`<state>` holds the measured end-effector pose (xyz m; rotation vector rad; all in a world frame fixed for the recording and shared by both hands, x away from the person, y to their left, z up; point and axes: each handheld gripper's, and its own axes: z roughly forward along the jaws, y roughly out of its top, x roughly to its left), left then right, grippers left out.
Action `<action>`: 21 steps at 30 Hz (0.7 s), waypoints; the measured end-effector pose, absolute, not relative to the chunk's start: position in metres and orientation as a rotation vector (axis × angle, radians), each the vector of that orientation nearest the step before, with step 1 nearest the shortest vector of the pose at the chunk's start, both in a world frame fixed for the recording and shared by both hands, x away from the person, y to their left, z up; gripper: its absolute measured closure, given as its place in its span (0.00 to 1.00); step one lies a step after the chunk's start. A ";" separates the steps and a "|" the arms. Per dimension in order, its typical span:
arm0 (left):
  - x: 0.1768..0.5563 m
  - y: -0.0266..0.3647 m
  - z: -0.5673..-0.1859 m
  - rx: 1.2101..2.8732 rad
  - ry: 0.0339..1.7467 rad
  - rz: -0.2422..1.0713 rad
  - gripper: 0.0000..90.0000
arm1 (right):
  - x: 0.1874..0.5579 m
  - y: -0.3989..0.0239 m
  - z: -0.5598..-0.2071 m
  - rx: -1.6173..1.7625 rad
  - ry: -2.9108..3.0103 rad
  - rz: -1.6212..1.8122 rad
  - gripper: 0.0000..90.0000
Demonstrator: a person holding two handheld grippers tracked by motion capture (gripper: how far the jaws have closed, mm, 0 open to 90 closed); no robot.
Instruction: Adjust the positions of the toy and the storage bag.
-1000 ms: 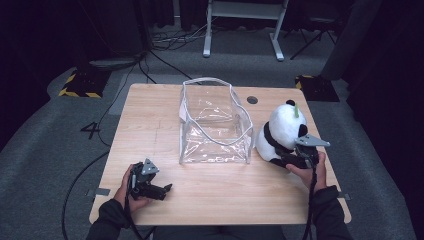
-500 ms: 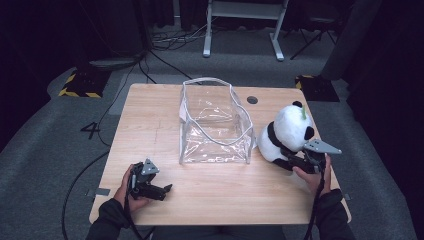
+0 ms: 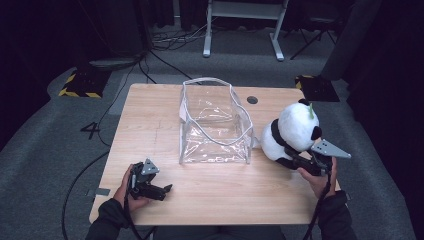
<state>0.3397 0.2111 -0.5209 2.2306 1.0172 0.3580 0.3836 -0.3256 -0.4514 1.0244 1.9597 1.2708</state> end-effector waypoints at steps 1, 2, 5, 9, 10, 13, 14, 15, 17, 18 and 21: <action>0.340 0.211 -0.521 2.230 1.017 0.358 0.00 | 0.383 -0.326 -0.451 1.025 1.955 1.274 0.58; 0.340 0.211 -0.521 2.231 1.017 0.358 0.00 | 0.382 -0.326 -0.450 1.024 1.950 1.275 0.58; 0.340 0.211 -0.521 2.231 1.017 0.358 0.00 | 0.381 -0.328 -0.447 1.016 1.939 1.287 0.58; 0.339 0.211 -0.521 2.227 1.021 0.357 0.00 | 0.380 -0.328 -0.445 1.020 1.926 1.294 0.58; 0.339 0.211 -0.521 2.227 1.021 0.358 0.00 | 0.380 -0.328 -0.444 1.019 1.924 1.294 0.58; 0.339 0.211 -0.521 2.227 1.022 0.355 0.00 | 0.380 -0.327 -0.442 1.017 1.915 1.298 0.58; 0.339 0.211 -0.521 2.227 1.022 0.355 0.00 | 0.380 -0.327 -0.442 1.017 1.915 1.298 0.58; 0.339 0.211 -0.521 2.227 1.021 0.355 0.00 | 0.380 -0.327 -0.442 1.018 1.913 1.297 0.58; 0.339 0.211 -0.521 2.227 1.022 0.355 0.00 | 0.380 -0.327 -0.440 1.010 1.908 1.300 0.58; 0.339 0.211 -0.521 2.226 1.022 0.356 0.00 | 0.379 -0.327 -0.439 1.009 1.906 1.304 0.58; 0.338 0.211 -0.521 2.222 1.026 0.360 0.00 | 0.379 -0.326 -0.437 1.001 1.902 1.309 0.58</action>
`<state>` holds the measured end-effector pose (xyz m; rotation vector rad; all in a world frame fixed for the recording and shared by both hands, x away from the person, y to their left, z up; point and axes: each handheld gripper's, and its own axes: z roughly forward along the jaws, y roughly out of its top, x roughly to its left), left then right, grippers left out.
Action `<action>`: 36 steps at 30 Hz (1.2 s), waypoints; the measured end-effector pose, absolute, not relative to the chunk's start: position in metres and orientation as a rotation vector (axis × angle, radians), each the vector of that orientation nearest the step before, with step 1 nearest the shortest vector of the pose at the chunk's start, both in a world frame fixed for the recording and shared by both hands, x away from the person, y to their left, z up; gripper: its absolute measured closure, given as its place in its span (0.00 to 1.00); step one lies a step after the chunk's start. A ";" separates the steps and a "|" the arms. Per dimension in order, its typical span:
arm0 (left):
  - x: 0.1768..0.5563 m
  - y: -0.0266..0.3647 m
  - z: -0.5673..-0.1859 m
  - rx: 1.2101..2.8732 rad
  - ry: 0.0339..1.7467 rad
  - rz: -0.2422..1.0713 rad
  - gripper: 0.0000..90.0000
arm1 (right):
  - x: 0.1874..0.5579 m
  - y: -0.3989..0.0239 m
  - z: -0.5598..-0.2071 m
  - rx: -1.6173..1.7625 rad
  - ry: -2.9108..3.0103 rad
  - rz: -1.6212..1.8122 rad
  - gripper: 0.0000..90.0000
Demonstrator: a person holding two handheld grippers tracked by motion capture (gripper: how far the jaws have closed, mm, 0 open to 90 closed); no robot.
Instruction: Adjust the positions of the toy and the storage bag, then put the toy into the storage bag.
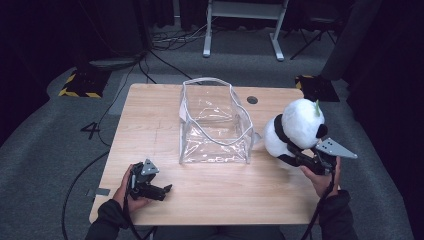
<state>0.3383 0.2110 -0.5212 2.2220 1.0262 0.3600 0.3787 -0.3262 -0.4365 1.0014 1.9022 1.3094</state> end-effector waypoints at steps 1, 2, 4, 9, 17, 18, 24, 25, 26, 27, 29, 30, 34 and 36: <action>0.338 0.211 -0.521 2.222 1.026 0.360 0.00 | 0.378 -0.326 -0.435 0.998 1.900 1.311 0.58; 0.338 0.211 -0.521 2.222 1.026 0.360 0.01 | 0.378 -0.326 -0.435 0.998 1.900 1.311 0.58; 0.338 0.211 -0.521 2.224 1.026 0.360 0.00 | 0.377 -0.326 -0.432 0.989 1.891 1.323 0.58; 0.338 0.211 -0.521 2.222 1.026 0.360 0.01 | 0.375 -0.326 -0.428 0.982 1.882 1.335 0.58; 0.339 0.211 -0.521 2.225 1.021 0.353 0.00 | 0.373 -0.328 -0.425 0.974 1.866 1.355 0.58; 0.339 0.211 -0.521 2.227 1.018 0.353 0.00 | 0.371 -0.329 -0.424 0.973 1.865 1.357 0.58; 0.339 0.211 -0.521 2.226 1.020 0.353 0.00 | 0.368 -0.328 -0.415 0.957 1.843 1.375 0.58; 0.339 0.211 -0.521 2.226 1.020 0.353 0.00 | 0.368 -0.327 -0.414 0.954 1.840 1.377 0.58; 0.339 0.211 -0.521 2.225 1.020 0.353 0.00 | 0.368 -0.327 -0.411 0.949 1.835 1.376 0.58; 0.339 0.211 -0.521 2.225 1.020 0.353 0.00 | 0.367 -0.327 -0.409 0.942 1.830 1.380 0.58; 0.339 0.211 -0.521 2.225 1.020 0.353 0.00 | 0.367 -0.327 -0.404 0.929 1.822 1.383 0.58; 0.339 0.211 -0.521 2.225 1.020 0.353 0.00 | 0.366 -0.327 -0.401 0.926 1.819 1.382 0.58; 0.339 0.211 -0.521 2.226 1.020 0.352 0.00 | 0.365 -0.329 -0.388 0.907 1.799 1.385 0.58; 0.339 0.211 -0.521 2.225 1.021 0.352 0.00 | 0.365 -0.329 -0.382 0.896 1.790 1.382 0.58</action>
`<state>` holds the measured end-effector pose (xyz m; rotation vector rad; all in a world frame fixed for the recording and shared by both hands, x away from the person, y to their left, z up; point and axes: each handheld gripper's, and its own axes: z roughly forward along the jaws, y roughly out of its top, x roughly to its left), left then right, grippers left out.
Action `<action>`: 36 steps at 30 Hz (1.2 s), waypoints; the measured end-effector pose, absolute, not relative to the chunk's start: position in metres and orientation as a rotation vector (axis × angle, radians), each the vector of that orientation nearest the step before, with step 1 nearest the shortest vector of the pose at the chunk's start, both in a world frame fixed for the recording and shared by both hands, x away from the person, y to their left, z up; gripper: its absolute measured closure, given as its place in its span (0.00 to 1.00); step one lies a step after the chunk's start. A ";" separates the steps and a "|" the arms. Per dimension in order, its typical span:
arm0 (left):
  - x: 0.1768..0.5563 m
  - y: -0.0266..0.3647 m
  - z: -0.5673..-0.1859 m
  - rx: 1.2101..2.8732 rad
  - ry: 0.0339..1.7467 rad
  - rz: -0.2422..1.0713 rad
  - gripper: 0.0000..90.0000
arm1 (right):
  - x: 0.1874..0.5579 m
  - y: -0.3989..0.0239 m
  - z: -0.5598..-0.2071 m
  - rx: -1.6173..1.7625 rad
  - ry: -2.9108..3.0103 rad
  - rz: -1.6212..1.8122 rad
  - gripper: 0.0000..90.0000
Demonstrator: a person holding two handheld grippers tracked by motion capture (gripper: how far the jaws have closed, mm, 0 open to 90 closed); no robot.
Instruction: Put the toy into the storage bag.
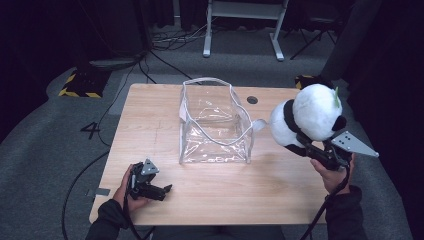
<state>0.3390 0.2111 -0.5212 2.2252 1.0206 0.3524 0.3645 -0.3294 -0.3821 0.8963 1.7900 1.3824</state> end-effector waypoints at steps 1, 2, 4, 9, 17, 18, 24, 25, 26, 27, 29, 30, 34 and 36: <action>0.339 0.211 -0.521 2.226 1.020 0.353 0.00 | 0.365 -0.329 -0.379 0.892 1.785 1.385 0.58; 0.339 0.211 -0.521 2.226 1.020 0.352 0.00 | 0.365 -0.329 -0.376 0.885 1.780 1.383 0.58; 0.339 0.211 -0.521 2.226 1.020 0.352 0.00 | 0.365 -0.328 -0.371 0.876 1.774 1.384 0.57; 0.339 0.211 -0.521 2.226 1.020 0.352 0.00 | 0.366 -0.326 -0.358 0.852 1.754 1.392 0.57; 0.339 0.211 -0.521 2.226 1.020 0.353 0.00 | 0.367 -0.322 -0.339 0.816 1.737 1.404 0.57; 0.339 0.211 -0.521 2.225 1.020 0.352 0.00 | 0.368 -0.321 -0.337 0.812 1.736 1.404 0.57; 0.339 0.211 -0.521 2.225 1.020 0.353 0.00 | 0.369 -0.316 -0.329 0.795 1.736 1.409 0.57; 0.339 0.211 -0.521 2.226 1.020 0.352 0.00 | 0.369 -0.315 -0.327 0.787 1.736 1.408 0.57; 0.339 0.211 -0.521 2.226 1.020 0.352 0.00 | 0.369 -0.315 -0.327 0.787 1.736 1.408 0.57; 0.339 0.211 -0.521 2.226 1.020 0.353 0.00 | 0.369 -0.312 -0.324 0.779 1.737 1.408 0.57; 0.339 0.211 -0.521 2.226 1.020 0.352 0.00 | 0.369 -0.311 -0.321 0.773 1.737 1.405 0.57; 0.339 0.211 -0.521 2.226 1.020 0.352 0.00 | 0.369 -0.311 -0.321 0.773 1.737 1.405 0.57; 0.339 0.211 -0.521 2.226 1.020 0.352 0.00 | 0.370 -0.304 -0.311 0.748 1.731 1.419 0.57; 0.339 0.211 -0.521 2.226 1.020 0.353 0.00 | 0.370 -0.301 -0.308 0.741 1.730 1.430 0.57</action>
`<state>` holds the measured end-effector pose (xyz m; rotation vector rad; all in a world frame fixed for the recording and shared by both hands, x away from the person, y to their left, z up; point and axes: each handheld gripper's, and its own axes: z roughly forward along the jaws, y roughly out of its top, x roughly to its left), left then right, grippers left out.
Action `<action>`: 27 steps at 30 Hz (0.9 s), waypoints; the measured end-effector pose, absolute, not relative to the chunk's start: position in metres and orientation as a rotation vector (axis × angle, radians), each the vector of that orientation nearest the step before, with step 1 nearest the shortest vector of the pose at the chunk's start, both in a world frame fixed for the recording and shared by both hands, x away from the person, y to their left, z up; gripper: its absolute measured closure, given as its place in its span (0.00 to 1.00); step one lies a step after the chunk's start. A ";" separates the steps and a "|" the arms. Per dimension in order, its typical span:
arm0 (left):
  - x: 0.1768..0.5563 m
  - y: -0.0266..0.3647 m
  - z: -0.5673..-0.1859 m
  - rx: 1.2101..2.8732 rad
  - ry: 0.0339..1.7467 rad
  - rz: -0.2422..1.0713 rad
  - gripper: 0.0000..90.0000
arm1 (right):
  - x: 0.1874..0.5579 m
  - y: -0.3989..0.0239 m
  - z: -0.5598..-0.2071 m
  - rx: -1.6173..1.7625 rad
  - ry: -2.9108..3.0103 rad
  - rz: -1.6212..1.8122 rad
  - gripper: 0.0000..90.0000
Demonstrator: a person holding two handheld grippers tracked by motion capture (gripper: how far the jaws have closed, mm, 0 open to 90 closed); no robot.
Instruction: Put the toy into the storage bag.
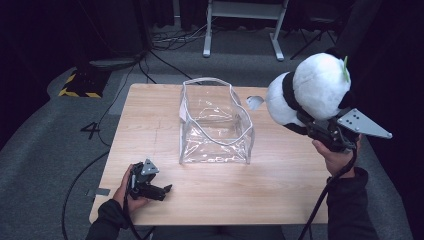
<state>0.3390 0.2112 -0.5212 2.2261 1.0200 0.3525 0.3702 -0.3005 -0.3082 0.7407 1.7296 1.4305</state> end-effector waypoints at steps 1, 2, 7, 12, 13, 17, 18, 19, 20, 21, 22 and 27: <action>0.339 0.211 -0.521 2.226 1.021 0.353 0.00 | 0.370 -0.298 -0.307 0.735 1.732 1.431 0.57; 0.339 0.211 -0.521 2.226 1.020 0.352 0.00 | 0.371 -0.296 -0.305 0.728 1.733 1.431 0.57; 0.339 0.211 -0.521 2.227 1.020 0.353 0.00 | 0.372 -0.283 -0.299 0.700 1.744 1.437 0.57; 0.339 0.211 -0.521 2.226 1.020 0.353 0.00 | 0.373 -0.273 -0.294 0.687 1.751 1.438 0.57; 0.339 0.211 -0.521 2.226 1.020 0.352 0.00 | 0.374 -0.271 -0.293 0.682 1.752 1.438 0.57; 0.339 0.211 -0.521 2.226 1.020 0.352 0.00 | 0.376 -0.262 -0.289 0.666 1.762 1.454 0.57; 0.339 0.211 -0.521 2.227 1.021 0.353 0.00 | 0.375 -0.259 -0.288 0.666 1.763 1.459 0.57; 0.339 0.211 -0.521 2.228 1.019 0.353 0.00 | 0.375 -0.258 -0.288 0.662 1.766 1.461 0.57; 0.339 0.211 -0.521 2.226 1.020 0.352 0.00 | 0.375 -0.254 -0.286 0.652 1.768 1.462 0.57; 0.339 0.211 -0.521 2.226 1.020 0.352 0.00 | 0.375 -0.252 -0.285 0.649 1.771 1.465 0.57; 0.339 0.211 -0.521 2.226 1.021 0.353 0.00 | 0.375 -0.250 -0.284 0.641 1.772 1.464 0.57; 0.339 0.211 -0.521 2.228 1.019 0.353 0.00 | 0.375 -0.238 -0.278 0.627 1.781 1.465 0.57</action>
